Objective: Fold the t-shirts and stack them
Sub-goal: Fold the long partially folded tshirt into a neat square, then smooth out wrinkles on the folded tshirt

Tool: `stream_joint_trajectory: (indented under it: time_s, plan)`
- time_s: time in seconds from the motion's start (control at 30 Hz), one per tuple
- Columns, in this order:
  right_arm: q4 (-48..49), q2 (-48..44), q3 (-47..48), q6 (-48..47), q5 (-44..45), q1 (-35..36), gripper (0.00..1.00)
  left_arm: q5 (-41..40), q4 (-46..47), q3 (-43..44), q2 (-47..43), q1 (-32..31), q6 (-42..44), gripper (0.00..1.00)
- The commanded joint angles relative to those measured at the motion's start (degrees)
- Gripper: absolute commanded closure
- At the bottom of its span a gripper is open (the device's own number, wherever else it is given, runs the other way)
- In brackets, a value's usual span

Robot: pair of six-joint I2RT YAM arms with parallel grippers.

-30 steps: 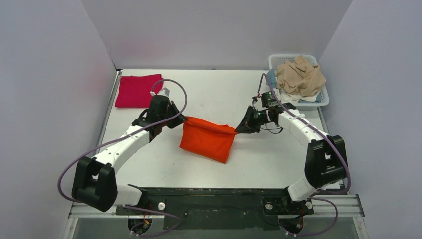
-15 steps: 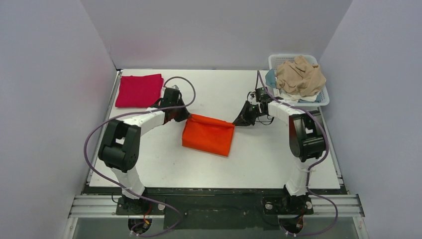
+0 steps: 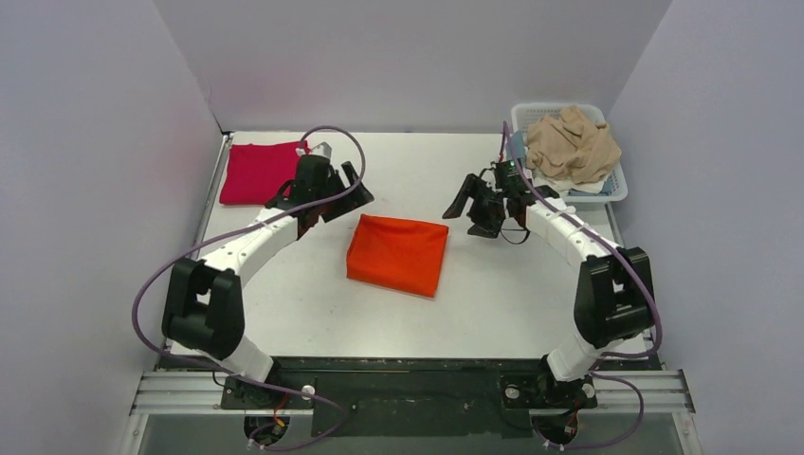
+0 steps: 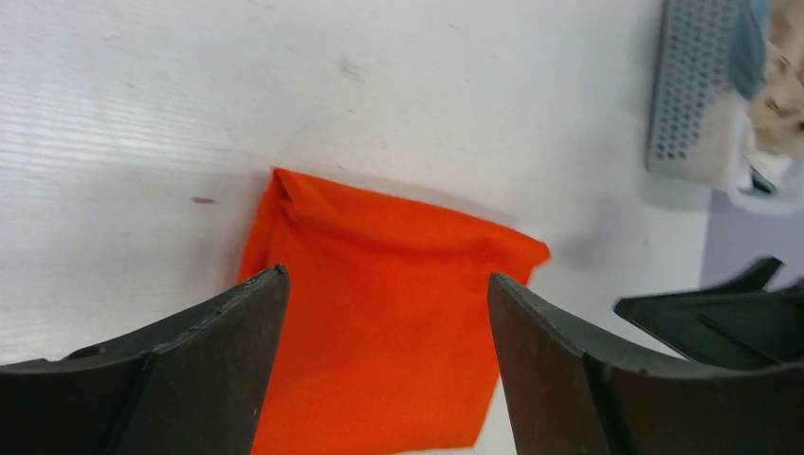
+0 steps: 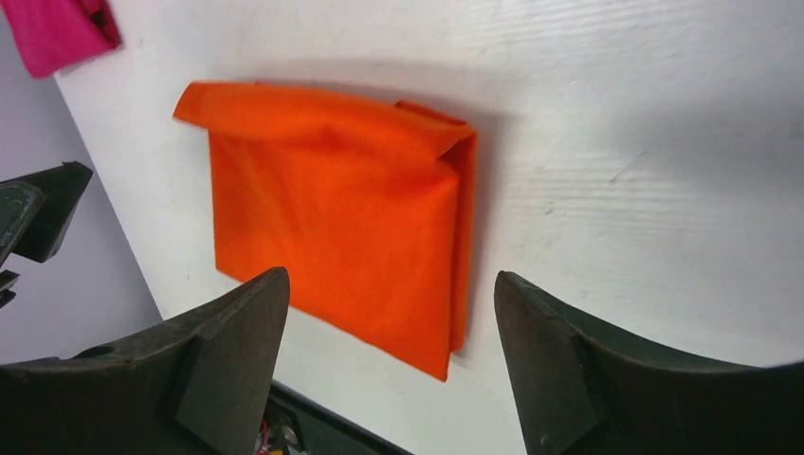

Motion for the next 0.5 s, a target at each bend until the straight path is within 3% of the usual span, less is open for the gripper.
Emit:
stream_joint_trajectory:
  time_s: [0.0, 0.17, 0.47]
  plan:
    - [3.6, -2.9, -3.8, 3.3, 1.2, 6.7, 0.26, 8.7, 2.7, -5.8, -5.2, -3.0, -1.3, 0.13]
    - [6.6, 4.5, 1.9, 5.3, -0.5, 10.9, 0.26, 7.7, 3.2, -12.4, -6.1, -8.2, -2.1, 0.12]
    - [7.9, 19.2, 13.6, 5.4, -0.4, 10.4, 0.28, 6.4, 5.0, -21.9, -3.5, -8.1, -2.7, 0.1]
